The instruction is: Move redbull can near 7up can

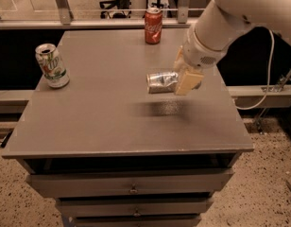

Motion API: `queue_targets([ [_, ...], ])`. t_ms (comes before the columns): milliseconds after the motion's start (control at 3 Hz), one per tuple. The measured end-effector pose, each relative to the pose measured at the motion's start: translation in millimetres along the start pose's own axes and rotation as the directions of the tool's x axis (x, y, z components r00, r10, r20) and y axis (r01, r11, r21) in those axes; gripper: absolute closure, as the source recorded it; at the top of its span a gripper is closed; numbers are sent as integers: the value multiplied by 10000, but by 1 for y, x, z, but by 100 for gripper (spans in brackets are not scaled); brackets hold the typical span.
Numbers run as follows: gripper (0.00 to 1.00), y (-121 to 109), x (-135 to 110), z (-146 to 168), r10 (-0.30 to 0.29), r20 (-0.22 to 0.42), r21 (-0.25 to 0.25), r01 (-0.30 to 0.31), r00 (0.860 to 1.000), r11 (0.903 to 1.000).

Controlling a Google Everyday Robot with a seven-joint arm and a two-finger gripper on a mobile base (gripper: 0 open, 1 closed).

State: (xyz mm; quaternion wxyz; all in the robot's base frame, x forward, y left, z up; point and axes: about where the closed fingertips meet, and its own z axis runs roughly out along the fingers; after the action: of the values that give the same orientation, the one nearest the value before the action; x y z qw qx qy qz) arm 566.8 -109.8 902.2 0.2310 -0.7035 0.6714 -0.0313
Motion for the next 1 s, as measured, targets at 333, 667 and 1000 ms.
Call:
queue_targets([
  [333, 100, -37, -31, 14, -194, 293, 224, 188, 9994, 9996],
  [667, 100, -72, -84, 41, -484, 787, 306, 461, 9957, 9985],
  [1000, 100, -86, -118, 61, -549, 1065, 263, 523, 9928, 9983],
])
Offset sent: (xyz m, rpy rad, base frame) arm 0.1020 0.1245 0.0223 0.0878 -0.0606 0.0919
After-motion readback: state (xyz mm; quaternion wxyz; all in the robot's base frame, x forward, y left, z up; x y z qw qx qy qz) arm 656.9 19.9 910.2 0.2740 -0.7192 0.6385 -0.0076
